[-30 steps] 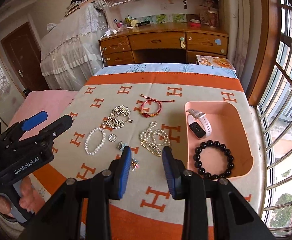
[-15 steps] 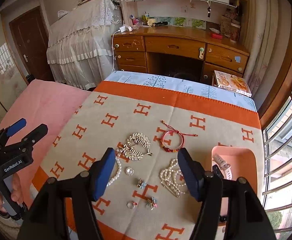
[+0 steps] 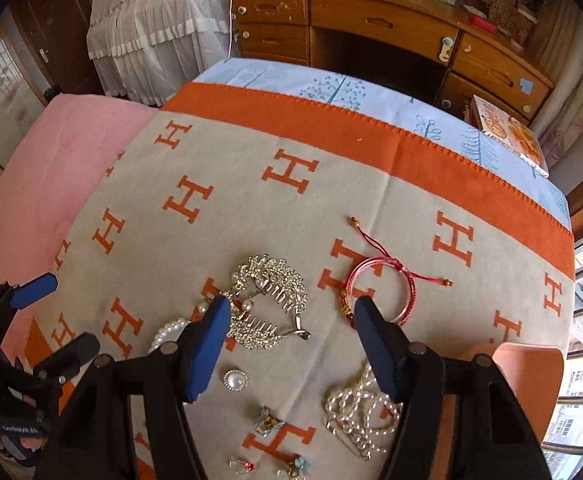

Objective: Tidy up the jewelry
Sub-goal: 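Close the right tool on the gold leaf comb while the left tool grasps the pearl bracelet, then carry the gold comb and pearl bracelet into the pink box and open both tools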

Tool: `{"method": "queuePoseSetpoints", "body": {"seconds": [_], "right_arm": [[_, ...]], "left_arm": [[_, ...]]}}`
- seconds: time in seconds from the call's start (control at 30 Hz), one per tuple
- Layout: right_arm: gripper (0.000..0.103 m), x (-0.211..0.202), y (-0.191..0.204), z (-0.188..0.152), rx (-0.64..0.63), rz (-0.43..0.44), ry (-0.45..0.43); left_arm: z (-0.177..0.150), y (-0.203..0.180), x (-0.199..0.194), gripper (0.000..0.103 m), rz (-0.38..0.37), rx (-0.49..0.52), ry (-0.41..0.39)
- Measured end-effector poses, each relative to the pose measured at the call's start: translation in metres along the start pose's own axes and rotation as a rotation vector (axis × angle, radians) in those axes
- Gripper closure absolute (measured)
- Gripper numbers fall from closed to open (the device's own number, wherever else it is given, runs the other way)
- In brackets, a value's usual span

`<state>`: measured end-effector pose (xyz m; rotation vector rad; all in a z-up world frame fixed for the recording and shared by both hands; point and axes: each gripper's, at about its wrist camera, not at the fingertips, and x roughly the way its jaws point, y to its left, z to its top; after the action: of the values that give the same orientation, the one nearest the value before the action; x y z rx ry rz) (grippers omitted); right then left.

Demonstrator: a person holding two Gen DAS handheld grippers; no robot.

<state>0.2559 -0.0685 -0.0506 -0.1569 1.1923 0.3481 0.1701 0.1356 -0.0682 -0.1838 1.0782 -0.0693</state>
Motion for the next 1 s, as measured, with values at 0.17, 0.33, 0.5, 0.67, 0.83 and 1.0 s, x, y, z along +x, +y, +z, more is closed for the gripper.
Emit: {"method": "queuePoseSetpoints", "body": {"seconds": [0.17,0.33,0.5,0.67,0.83,1.0], "right_arm": [[0.039,0.032,-0.009,0.007,-0.013,0.017,0.059],[0.048,0.045,-0.005,0.006,-0.061,0.034,0.088],[0.061,0.053,0.003,0.007,-0.112,0.028,0.105],[0.063,0.056,0.011,0.007,-0.152,-0.002,0.090],[0.074,0.054,0.018,0.005,-0.177,-0.027,0.083],[0.074,0.052,0.013,0.007,-0.137,-0.033,0.093]], "left_arm": [[-0.008,-0.020,0.027,0.006,0.023,0.084,0.060],[-0.007,-0.028,0.040,0.014,0.012,0.098,0.093],[-0.005,-0.028,0.048,0.024,0.001,0.092,0.127],[-0.001,-0.032,0.053,0.025,0.023,0.116,0.142],[-0.003,-0.049,0.058,0.025,0.093,0.221,0.161],[0.001,-0.062,0.058,0.053,0.063,0.282,0.215]]}}
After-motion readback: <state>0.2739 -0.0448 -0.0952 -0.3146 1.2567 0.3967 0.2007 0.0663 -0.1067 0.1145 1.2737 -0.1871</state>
